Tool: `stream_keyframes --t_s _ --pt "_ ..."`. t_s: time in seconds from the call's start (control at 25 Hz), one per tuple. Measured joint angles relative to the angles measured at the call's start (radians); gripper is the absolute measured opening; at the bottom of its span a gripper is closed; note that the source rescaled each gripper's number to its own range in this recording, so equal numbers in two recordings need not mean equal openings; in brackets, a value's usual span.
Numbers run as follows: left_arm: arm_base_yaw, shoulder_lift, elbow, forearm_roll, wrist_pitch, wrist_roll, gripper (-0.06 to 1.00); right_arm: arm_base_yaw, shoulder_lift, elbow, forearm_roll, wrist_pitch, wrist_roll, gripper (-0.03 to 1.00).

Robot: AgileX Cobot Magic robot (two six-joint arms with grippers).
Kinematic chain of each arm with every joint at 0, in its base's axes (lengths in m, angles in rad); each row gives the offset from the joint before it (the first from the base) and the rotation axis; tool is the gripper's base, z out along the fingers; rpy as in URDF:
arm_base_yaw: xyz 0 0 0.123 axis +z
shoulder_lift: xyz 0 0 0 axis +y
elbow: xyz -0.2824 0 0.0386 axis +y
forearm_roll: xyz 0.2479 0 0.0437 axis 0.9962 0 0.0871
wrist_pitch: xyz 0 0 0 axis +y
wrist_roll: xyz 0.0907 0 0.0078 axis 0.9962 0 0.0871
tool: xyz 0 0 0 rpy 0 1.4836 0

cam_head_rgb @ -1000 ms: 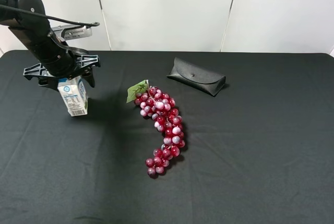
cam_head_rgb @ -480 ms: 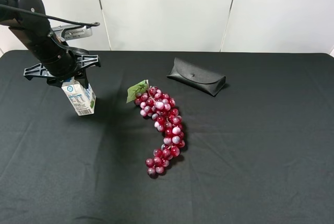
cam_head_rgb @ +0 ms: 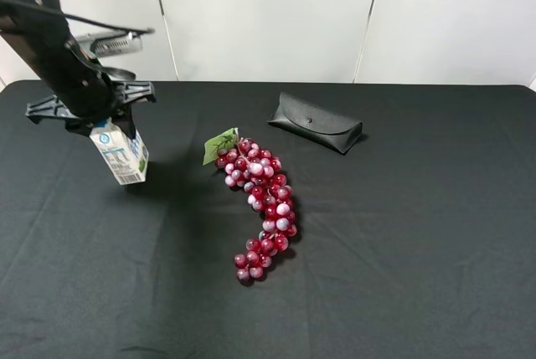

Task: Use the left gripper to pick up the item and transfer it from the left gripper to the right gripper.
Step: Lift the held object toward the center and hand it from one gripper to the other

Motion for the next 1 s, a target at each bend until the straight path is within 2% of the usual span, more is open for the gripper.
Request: stream_keyframes --t_s 0.32,0.8,0.92,1.0 --pt "0.0 -0.145 0.0 0.0 0.121 -0.001 0.0 0.0 0.0 0.0 0.0 0.0 0.0 1.0" --pt "0.0 -0.311 0.0 -0.001 0.23 0.049 0.0 0.0 0.0 0.0 0.0 0.0 0.0 1.0" --pt "0.0 -0.329 0.0 -0.013 0.239 0.076 0.0 0.0 0.0 0.0 0.0 0.0 0.0 1.0" --pt "0.0 -0.331 0.0 -0.053 0.243 0.104 0.0 0.0 0.0 0.0 0.0 0.0 0.0 1.0"
